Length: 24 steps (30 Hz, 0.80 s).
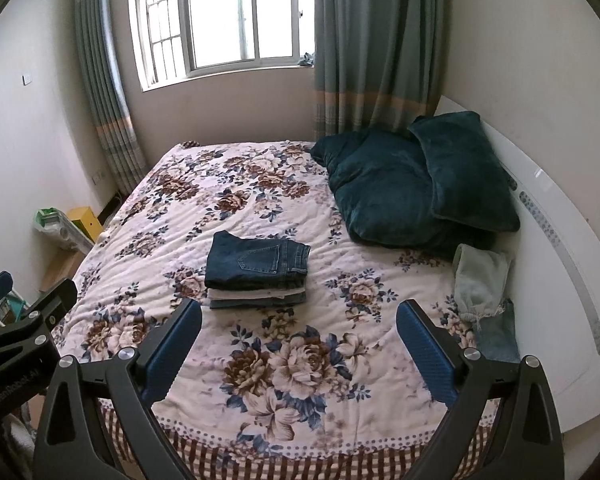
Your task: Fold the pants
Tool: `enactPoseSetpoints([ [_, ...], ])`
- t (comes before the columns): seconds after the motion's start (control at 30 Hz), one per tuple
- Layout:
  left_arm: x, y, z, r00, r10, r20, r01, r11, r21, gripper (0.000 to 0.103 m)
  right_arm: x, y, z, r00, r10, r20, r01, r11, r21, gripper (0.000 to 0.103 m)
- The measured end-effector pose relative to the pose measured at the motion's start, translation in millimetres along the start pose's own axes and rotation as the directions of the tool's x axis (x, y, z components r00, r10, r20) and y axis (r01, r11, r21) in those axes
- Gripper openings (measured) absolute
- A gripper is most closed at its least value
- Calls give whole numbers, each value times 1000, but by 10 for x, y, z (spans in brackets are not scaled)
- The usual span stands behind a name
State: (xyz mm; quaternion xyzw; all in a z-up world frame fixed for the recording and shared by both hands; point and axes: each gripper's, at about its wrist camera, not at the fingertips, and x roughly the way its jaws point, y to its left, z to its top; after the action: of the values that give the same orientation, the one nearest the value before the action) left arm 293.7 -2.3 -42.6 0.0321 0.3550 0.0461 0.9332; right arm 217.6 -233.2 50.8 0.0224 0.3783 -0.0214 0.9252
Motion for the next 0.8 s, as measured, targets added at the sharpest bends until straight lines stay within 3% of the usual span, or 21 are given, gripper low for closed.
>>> enactPoseSetpoints([
  [0.8,-82,26,5,1000,-8,6,8,1000,2,103,-41,-29,-11,1000,4,-4,-4,1000,3,100],
])
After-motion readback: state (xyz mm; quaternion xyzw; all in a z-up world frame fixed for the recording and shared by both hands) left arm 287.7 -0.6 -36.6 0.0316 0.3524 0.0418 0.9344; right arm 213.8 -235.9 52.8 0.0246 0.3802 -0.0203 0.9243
